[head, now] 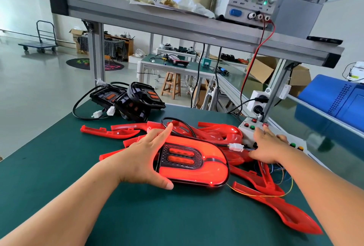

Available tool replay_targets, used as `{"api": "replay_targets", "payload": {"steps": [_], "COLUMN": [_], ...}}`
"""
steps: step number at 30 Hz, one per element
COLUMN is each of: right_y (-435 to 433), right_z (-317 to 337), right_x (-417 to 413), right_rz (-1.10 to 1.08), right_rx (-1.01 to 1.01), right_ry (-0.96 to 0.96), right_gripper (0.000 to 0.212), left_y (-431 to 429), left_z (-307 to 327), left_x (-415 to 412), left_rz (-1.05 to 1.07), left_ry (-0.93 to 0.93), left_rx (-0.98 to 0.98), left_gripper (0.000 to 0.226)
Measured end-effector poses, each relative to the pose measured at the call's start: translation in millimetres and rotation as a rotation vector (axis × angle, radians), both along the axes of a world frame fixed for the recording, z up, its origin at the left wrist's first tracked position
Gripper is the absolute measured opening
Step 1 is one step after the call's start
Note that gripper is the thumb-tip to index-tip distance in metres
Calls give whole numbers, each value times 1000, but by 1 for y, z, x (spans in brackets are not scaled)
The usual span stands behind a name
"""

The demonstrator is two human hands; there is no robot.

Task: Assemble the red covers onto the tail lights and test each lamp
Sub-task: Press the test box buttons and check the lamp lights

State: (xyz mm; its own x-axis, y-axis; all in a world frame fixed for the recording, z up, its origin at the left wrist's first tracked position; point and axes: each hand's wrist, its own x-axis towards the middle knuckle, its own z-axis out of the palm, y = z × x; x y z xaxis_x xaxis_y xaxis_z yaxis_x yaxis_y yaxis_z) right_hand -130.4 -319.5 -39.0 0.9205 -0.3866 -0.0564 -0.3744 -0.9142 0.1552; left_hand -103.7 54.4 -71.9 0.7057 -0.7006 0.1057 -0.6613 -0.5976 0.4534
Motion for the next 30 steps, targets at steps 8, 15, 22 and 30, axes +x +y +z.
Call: {"api": "replay_targets", "payload": {"steps": [8,15,22,30], "right_y": [0,1,4,5], "right_z": [3,11,12,13], "right_x": [2,13,24,30], "right_rz": [55,74,122,95], "right_rx": [4,-141,-172,-197], "right_ry": [-9,101,217,290], "right_gripper": [72,75,87,93], "left_y": [0,0,0,1], "left_z": [2,3,3,3], "left_x": [-1,-3,-4,-5], "left_rz": [-3,4,8,6], "left_ry": [11,40,29,31], "left_rx": [5,13,15,4], "left_gripper": [135,134,133,132]}}
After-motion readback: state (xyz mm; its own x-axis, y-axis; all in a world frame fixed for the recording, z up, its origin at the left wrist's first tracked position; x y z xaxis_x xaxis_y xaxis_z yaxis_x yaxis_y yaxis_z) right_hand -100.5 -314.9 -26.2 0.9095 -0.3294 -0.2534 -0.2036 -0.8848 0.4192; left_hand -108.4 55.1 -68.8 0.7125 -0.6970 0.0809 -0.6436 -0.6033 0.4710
